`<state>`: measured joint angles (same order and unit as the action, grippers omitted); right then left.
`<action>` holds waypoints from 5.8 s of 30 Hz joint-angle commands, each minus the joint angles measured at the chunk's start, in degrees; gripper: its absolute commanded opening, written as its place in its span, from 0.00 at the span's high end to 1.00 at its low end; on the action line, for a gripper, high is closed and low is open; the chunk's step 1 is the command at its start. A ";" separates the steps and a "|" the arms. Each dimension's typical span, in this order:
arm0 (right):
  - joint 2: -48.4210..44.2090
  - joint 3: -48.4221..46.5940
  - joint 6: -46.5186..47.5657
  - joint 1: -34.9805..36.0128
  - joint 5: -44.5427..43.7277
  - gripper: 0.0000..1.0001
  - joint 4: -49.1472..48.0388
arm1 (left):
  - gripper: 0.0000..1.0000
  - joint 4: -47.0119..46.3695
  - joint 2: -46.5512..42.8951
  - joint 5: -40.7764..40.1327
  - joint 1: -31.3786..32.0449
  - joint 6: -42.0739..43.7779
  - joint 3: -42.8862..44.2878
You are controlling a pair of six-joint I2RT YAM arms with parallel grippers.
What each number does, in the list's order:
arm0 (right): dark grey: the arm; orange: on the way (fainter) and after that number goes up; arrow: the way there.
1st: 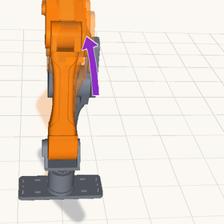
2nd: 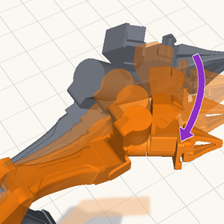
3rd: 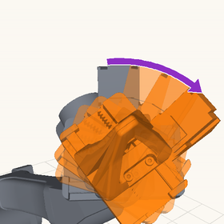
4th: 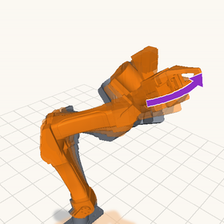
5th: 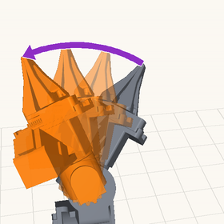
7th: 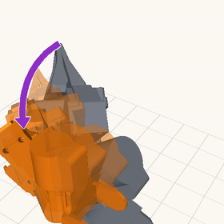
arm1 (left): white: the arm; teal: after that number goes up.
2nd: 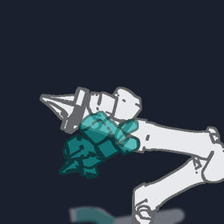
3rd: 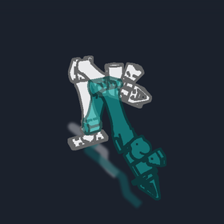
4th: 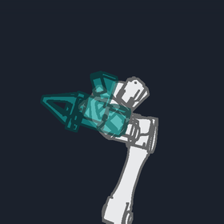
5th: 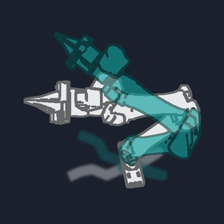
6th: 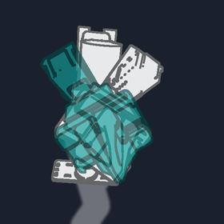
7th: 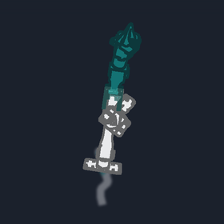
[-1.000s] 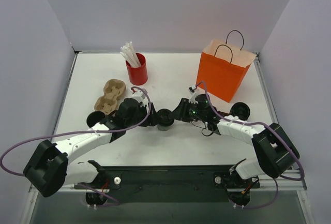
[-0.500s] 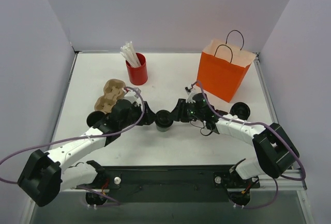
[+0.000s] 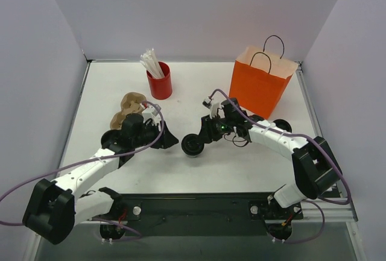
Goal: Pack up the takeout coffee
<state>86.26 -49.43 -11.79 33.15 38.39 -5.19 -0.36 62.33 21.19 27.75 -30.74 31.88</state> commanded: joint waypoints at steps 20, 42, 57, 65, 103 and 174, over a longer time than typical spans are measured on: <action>7.96 -4.45 10.83 -0.71 1.07 0.84 13.45 | 0.39 -21.08 8.43 6.76 -0.24 -4.68 -4.19; 9.28 -5.24 9.86 -1.15 0.63 0.84 14.07 | 0.50 -27.32 11.85 7.11 0.29 -11.01 -5.77; 10.07 -0.59 1.97 -2.91 -0.95 0.85 7.75 | 0.63 -24.33 14.58 -2.38 5.56 -13.55 -10.60; 7.09 9.25 -4.99 -3.88 -3.76 0.85 -6.03 | 0.66 -30.40 16.60 -5.45 9.25 -16.28 -15.79; -3.38 16.56 -15.89 1.22 -17.38 0.87 -7.91 | 0.48 -17.48 -1.86 -3.79 6.62 -15.93 -7.62; 1.81 18.95 -18.45 1.57 -16.33 0.88 -10.30 | 0.69 -55.56 26.13 -2.30 3.98 -32.46 -19.41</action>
<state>83.53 -31.86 -35.92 32.86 25.04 -38.26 -76.09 93.23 16.56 33.21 -68.71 10.09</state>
